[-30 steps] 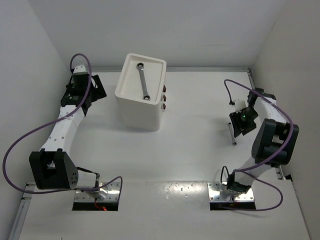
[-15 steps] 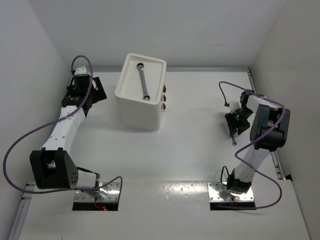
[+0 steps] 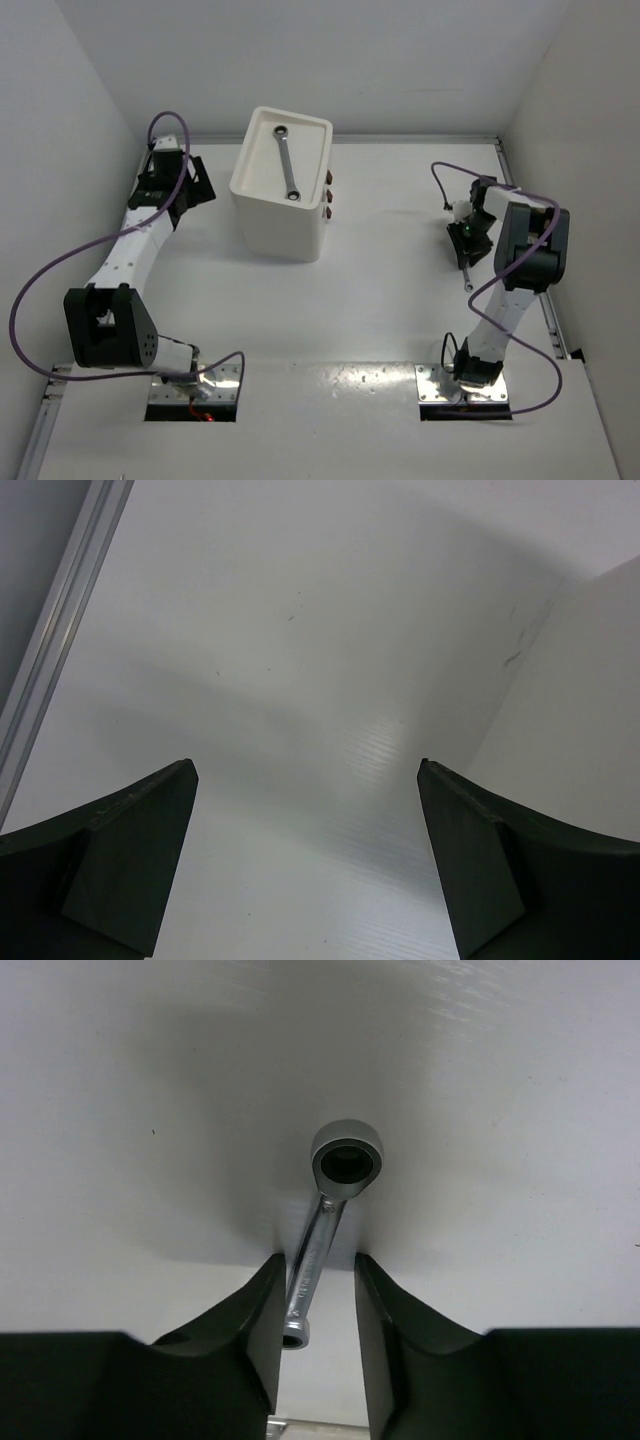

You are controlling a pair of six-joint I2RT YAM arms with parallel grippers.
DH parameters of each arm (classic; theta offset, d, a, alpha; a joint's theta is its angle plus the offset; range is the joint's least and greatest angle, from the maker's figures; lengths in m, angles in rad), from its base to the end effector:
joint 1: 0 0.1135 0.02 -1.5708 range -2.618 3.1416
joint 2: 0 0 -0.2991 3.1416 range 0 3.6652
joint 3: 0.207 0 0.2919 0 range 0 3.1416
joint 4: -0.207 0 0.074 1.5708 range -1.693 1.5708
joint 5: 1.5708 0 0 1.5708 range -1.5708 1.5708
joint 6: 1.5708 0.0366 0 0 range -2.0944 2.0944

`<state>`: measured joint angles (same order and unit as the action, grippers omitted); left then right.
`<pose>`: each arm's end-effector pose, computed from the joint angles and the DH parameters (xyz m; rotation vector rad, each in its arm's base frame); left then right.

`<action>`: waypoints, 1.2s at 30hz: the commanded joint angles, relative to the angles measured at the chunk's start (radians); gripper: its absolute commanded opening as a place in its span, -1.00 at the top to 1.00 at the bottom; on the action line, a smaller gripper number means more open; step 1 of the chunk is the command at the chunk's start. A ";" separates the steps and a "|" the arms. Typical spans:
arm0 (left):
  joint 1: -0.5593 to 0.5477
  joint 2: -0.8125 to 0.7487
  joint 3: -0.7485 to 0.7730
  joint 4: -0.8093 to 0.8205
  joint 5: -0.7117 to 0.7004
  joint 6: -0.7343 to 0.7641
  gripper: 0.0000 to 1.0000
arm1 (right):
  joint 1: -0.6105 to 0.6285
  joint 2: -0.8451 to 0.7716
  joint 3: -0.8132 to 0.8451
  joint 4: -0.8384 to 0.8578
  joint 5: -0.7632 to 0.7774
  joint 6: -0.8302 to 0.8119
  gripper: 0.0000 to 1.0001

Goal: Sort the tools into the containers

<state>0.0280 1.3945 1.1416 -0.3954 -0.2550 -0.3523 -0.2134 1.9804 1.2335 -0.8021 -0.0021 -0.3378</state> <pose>0.3460 0.0189 0.3285 -0.5515 2.1263 0.1014 0.3830 -0.0829 0.1272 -0.1940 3.1140 -0.0061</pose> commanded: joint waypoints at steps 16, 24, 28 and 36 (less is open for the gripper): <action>0.007 0.026 0.055 0.026 0.005 -0.007 -0.98 | 0.014 0.000 0.066 -0.087 -0.123 0.086 1.00; 0.007 0.026 0.046 0.026 0.023 -0.016 -0.98 | 0.046 -0.028 0.446 -0.353 -0.373 0.126 1.00; 0.007 0.026 0.046 0.026 0.023 -0.016 -0.98 | 0.075 -0.052 0.605 -0.425 -0.597 0.190 1.00; 0.007 0.017 0.075 0.017 0.033 0.007 -0.98 | 0.241 0.038 1.041 -0.277 -0.941 0.600 1.00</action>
<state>0.0280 1.4254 1.1599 -0.3969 -0.2295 -0.3515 -0.0196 1.9995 2.1498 -1.1526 -0.7277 0.0425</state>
